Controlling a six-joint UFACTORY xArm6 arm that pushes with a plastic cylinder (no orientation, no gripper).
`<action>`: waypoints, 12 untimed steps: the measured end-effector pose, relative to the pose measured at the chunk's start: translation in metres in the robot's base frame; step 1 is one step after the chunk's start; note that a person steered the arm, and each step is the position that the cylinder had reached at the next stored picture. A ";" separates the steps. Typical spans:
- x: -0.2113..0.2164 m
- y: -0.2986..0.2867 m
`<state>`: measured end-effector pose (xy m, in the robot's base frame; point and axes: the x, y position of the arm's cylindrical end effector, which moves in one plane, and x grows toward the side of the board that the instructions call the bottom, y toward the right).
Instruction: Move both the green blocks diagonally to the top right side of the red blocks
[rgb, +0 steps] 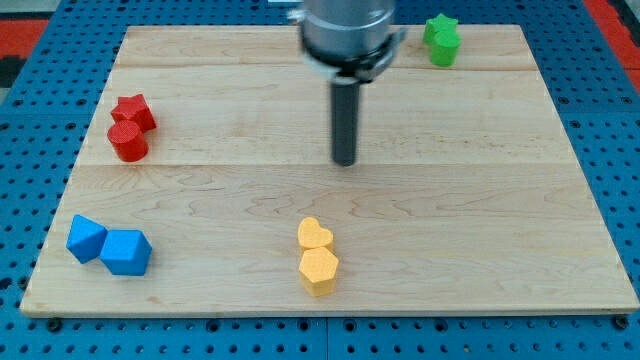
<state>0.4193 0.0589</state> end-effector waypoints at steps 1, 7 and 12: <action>-0.069 0.089; -0.207 0.070; -0.226 0.006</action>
<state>0.1932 0.0652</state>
